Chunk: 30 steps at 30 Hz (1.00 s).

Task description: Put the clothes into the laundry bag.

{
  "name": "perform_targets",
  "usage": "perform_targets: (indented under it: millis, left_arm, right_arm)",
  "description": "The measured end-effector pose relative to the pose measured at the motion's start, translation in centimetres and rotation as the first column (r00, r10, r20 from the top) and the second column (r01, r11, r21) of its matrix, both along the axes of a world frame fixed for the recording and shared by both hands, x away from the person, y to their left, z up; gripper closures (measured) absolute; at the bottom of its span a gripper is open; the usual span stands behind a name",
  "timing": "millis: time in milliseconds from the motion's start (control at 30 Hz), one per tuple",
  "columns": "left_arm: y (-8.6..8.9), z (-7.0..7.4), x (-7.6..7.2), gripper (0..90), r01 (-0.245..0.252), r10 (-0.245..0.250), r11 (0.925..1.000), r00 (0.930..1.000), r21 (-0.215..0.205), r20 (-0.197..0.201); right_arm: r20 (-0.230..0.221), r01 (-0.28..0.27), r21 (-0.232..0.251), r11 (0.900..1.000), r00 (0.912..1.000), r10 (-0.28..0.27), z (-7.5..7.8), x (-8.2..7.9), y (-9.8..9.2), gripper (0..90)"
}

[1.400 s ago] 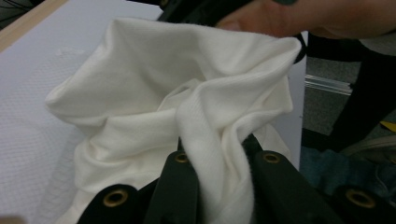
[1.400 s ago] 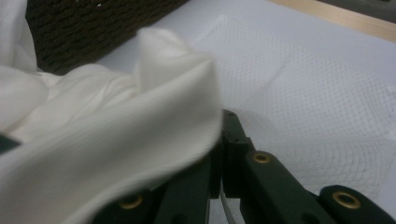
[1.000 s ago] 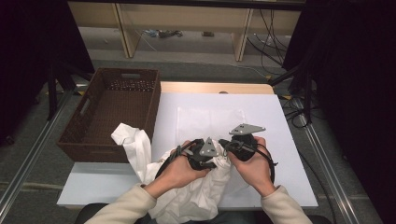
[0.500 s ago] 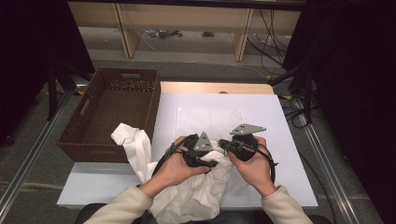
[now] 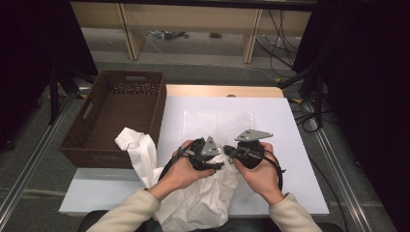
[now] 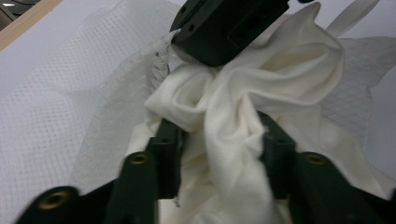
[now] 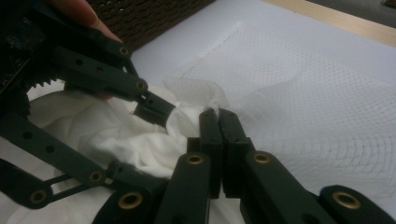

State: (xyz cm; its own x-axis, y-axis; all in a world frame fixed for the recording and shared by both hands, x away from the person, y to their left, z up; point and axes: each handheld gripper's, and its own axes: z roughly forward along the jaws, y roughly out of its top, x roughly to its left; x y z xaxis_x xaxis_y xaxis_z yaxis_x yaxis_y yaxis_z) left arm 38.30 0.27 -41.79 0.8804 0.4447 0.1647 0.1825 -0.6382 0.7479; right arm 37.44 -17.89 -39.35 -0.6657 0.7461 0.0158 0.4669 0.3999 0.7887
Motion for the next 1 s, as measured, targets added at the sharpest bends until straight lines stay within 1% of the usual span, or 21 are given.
perform_targets:
  millis: [33,67,100,133,167,200,233,267,300,400,433,467,500,567,667,700,733,833,867,900,1000]
  left_arm:
    - [-0.1,0.2,-0.2,75.1,-0.001,0.001,1.0,1.0,-0.001,-0.009]
    - [-0.2,0.3,-0.6,77.4,0.022,-0.023,0.9996,0.9987,-0.016,-0.045]
    - [-0.3,0.6,-0.8,78.2,0.027,-0.028,0.9995,0.9989,-0.017,-0.037]
    - [-0.3,0.7,-0.8,78.4,0.014,-0.014,0.9998,0.9998,-0.01,-0.017]
    - [-0.4,0.8,-0.9,78.5,0.013,-0.013,0.9997,0.9998,-0.023,-0.015]
    - [-0.5,0.6,-0.9,78.6,0.035,-0.036,0.9988,0.999,-0.034,-0.029]
    - [-0.6,0.5,-0.9,78.7,0.033,-0.035,0.998,0.9984,-0.053,-0.044]
    - [-0.6,0.5,-0.9,78.7,0.019,-0.022,0.998,0.9991,-0.06,-0.037]
    - [-0.8,0.4,-0.9,78.7,0.036,-0.04,0.9972,0.9974,-0.066,-0.061]
    - [-1.1,0.4,-1.0,78.2,0.049,-0.052,0.9972,0.9977,-0.056,-0.045]
    - [-1.1,0.5,-1.0,78.1,0.057,-0.06,0.9961,0.9968,-0.067,-0.052]
    - [-1.1,0.6,-1.1,78.0,0.057,-0.06,0.996,0.9971,-0.069,-0.047]
    - [-1.2,0.7,-1.3,78.0,0.037,-0.042,0.994,0.9981,-0.103,-0.046]
    - [-1.1,1.0,-1.3,78.1,0.062,-0.066,0.9942,0.9967,-0.088,-0.047]
    - [-1.4,1.1,-1.8,78.2,0.074,-0.078,0.9916,0.9962,-0.106,-0.038]
    - [-1.6,1.1,-1.9,78.4,0.059,-0.062,0.9927,0.9978,-0.105,-0.024]
    - [-1.6,1.1,-1.7,78.7,0.063,-0.063,0.9957,0.998,-0.069,-0.005]
    - [-1.3,0.3,-0.8,80.2,-0.019,0.018,0.9974,0.9998,-0.07,-0.012]
    - [-1.1,0.0,-0.4,80.6,-0.053,0.051,0.9955,0.9986,-0.079,-0.016]
    - [-1.0,-0.1,-0.2,80.8,-0.084,0.083,0.9942,0.9964,-0.067,-0.012]
    - [-0.5,-0.2,0.1,81.3,-0.149,0.15,0.9878,0.9883,-0.044,0.024]
  right_arm:
    - [-0.012,0.008,0.009,1.0,0.9999,-0.008,0.1,-0.1,0.0,90.0]
    - [-0.015,0.005,0.014,1.0,0.9999,-0.004,0.2,-0.1,0.0,90.0]
    - [0.004,-0.002,0.011,1.0,1.0,0.002,0.3,0.0,-0.1,90.0]
    - [-0.008,0.011,0.026,1.0,0.9999,-0.011,0.4,-0.2,0.0,90.0]
    - [-0.008,0.017,0.028,0.999,0.9998,-0.017,0.5,-0.3,0.1,90.0]
    - [-0.012,0.002,0.027,1.0,0.9999,-0.002,0.6,-0.3,0.0,90.0]
    - [0.011,0.001,0.015,1.0,0.9999,-0.001,0.7,-0.4,0.0,90.0]
    - [0.004,-0.009,0.022,1.0,1.0,0.009,0.8,-0.5,0.1,90.0]
    - [-0.021,-0.001,0.041,0.999,0.9998,0.002,0.8,-0.8,0.3,90.0]
    - [-0.001,-0.021,0.06,0.998,0.9998,0.022,1.0,-1.0,0.7,90.0]
    - [0.006,-0.031,0.042,0.999,0.9995,0.03,1.2,-1.0,0.7,90.0]
    - [-0.011,-0.019,0.058,0.998,0.9997,0.02,1.2,-1.2,0.9,90.0]
    - [0.002,-0.025,0.064,0.998,0.9997,0.025,1.2,-1.1,0.8,90.0]
    - [-0.007,-0.025,0.084,0.996,0.9997,0.025,1.2,-0.9,0.6,90.0]
    - [-0.005,-0.027,0.074,0.997,0.9996,0.027,1.4,-1.0,0.4,90.0]
    - [-0.019,-0.02,0.08,0.997,0.9996,0.022,1.4,-1.2,0.5,90.0]
    - [0.009,-0.039,0.07,0.997,0.9992,0.039,1.5,-1.1,0.5,90.0]
    - [0.002,-0.053,0.073,0.996,0.9986,0.053,1.6,-1.4,0.7,90.0]
    - [-0.016,-0.047,0.077,0.996,0.9987,0.049,1.6,-1.5,0.8,90.0]
    - [-0.002,-0.052,0.071,0.996,0.9986,0.053,1.5,-1.5,0.8,90.0]
    - [-0.027,-0.051,0.078,0.996,0.9982,0.053,1.2,-1.4,0.9,90.0]
